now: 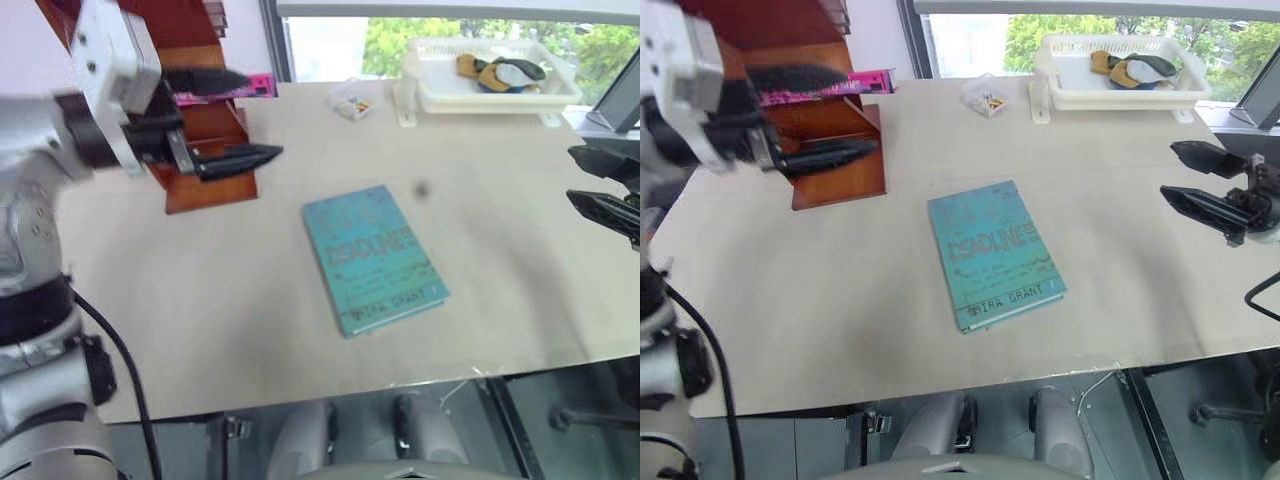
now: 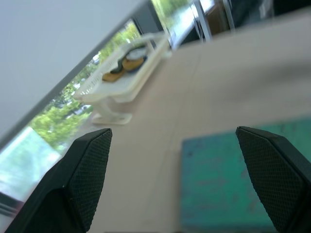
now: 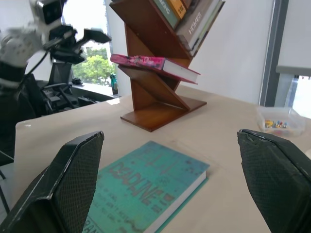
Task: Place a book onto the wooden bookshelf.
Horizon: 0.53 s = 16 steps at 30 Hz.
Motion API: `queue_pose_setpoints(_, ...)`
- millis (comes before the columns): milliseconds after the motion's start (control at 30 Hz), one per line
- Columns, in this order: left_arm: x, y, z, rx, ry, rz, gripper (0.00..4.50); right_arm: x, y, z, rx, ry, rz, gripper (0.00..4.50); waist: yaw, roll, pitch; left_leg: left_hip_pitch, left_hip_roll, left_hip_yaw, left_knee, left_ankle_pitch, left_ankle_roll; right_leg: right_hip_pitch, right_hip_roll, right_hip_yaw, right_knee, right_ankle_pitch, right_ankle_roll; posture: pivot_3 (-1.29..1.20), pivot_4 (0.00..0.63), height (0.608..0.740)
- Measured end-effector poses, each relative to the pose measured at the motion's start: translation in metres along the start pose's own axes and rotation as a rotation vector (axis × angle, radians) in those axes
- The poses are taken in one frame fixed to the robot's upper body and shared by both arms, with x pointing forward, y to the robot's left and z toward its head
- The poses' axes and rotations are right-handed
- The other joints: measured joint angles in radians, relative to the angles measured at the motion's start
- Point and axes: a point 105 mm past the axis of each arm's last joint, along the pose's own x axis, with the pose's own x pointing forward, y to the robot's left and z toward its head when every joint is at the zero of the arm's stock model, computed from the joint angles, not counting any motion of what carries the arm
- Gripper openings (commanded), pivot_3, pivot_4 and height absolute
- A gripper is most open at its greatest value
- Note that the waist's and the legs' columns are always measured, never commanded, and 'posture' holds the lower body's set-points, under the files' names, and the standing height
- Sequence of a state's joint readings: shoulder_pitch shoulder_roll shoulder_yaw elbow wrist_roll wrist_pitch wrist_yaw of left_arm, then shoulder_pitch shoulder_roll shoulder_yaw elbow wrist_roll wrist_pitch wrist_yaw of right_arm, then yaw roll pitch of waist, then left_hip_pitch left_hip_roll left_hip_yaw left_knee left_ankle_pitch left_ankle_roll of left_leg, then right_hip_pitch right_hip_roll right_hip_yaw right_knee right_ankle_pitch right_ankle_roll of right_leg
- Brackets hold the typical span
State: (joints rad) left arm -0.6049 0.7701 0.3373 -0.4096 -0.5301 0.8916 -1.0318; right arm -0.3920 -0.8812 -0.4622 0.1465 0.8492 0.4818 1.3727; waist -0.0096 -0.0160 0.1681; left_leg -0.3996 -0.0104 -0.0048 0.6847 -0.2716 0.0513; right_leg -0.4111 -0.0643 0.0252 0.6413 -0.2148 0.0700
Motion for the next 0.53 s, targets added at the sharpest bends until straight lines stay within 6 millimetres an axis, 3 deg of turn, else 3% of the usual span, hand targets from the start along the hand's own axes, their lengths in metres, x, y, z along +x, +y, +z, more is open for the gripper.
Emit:
queue_pose_setpoints(100,-0.001,-0.015,-0.044,-0.157,0.083,0.062,4.45,-0.01,0.001,-0.005,0.004,0.028,-0.04,4.5,-0.001,-0.001,0.0,0.0,0.0,0.0,0.0,0.0,0.0,0.0,0.0,0.0,-0.001,0.0,0.0,0.0,0.15,0.74)
queue_pose_setpoints(200,-0.003,-0.02,-0.058,-0.199,0.103,0.119,4.45,-0.016,0.002,-0.011,0.001,0.08,-0.062,4.5,0.001,0.001,-0.002,0.002,-0.001,0.0,-0.001,0.0,-0.001,0.001,-0.001,0.0,-0.001,0.0,0.0,0.0,0.15,0.74)
queue_pose_setpoints(267,-0.006,-0.037,-0.094,-0.339,0.123,0.161,4.45,-0.03,-0.001,-0.027,0.015,0.156,-0.123,4.5,0.001,0.003,-0.003,0.004,-0.002,0.0,-0.003,0.0,0.0,0.003,-0.003,0.0,-0.003,0.0,-0.001,0.0,0.15,0.74)
queue_pose_setpoints(367,-0.012,-0.046,-0.121,-0.397,0.181,0.219,4.45,-0.044,-0.005,-0.041,0.045,0.193,-0.18,4.5,0.001,0.003,-0.003,0.004,-0.002,0.0,-0.003,0.0,0.0,0.003,-0.004,0.0,-0.003,0.0,-0.001,0.0,0.15,0.74)
queue_pose_setpoints(533,-0.016,-0.043,-0.124,-0.39,0.172,0.273,4.45,-0.051,-0.006,-0.048,0.047,0.223,-0.206,4.5,0.004,0.003,-0.004,0.005,-0.002,0.0,-0.003,0.0,-0.001,0.005,-0.005,-0.001,-0.003,0.0,-0.002,0.0,0.15,0.74)
